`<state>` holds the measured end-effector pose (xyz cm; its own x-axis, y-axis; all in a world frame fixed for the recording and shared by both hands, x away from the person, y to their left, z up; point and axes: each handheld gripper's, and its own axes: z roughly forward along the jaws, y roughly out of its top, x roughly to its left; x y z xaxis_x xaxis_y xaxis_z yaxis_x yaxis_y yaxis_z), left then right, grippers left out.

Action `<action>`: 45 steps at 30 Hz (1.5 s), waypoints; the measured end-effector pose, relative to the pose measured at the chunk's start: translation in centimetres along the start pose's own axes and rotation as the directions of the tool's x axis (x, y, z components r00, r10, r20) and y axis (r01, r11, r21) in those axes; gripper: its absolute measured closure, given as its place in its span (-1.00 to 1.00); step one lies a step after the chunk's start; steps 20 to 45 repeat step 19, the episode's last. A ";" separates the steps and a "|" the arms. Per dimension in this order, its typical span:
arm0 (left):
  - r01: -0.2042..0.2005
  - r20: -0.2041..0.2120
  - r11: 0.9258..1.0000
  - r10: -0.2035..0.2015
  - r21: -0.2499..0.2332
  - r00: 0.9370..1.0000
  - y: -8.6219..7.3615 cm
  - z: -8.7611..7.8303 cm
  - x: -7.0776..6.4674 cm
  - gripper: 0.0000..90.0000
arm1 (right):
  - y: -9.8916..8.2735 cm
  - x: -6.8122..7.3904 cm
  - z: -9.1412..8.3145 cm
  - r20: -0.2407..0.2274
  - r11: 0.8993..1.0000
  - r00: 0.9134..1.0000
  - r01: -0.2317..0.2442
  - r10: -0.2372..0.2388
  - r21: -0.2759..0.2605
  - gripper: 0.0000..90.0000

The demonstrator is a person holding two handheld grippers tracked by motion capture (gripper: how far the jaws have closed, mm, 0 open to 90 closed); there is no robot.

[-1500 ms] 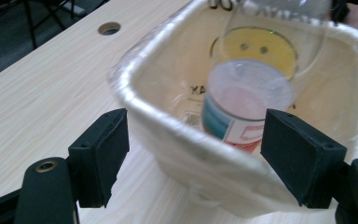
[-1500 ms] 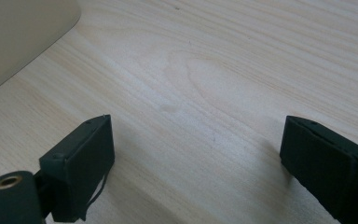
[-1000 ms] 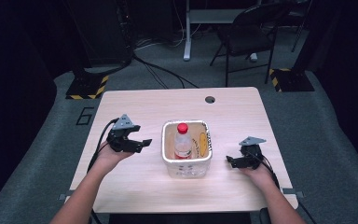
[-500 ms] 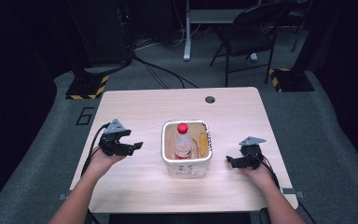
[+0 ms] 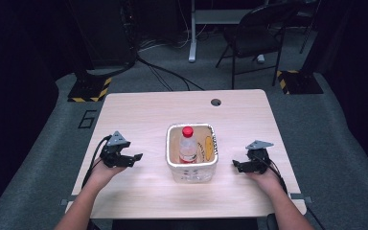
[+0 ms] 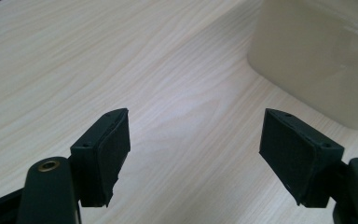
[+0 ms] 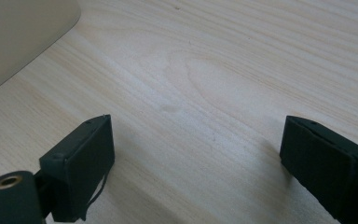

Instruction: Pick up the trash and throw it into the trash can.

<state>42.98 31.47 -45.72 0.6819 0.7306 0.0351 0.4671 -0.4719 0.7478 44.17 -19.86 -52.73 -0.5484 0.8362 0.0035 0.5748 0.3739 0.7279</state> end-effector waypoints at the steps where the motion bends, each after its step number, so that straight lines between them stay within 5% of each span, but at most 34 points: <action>1: 0.009 0.000 1.000 -0.009 -0.001 1.000 -0.2 0.0 0.1 -0.47 | 0.0 0.0 0.0 0.000 1.000 1.000 0.001 -0.001 0.000 -0.79; 19: 0.119 -0.011 0.992 -0.120 -0.030 0.993 -3.7 0.3 1.8 -0.47 | 0.0 0.0 0.0 0.000 1.000 1.000 0.000 0.000 0.000 -0.79; 45: 0.119 -0.011 0.992 -0.120 -0.030 0.993 -3.7 0.3 1.8 -0.47 | 0.0 0.0 0.0 0.000 1.000 1.000 0.000 0.000 0.000 -0.79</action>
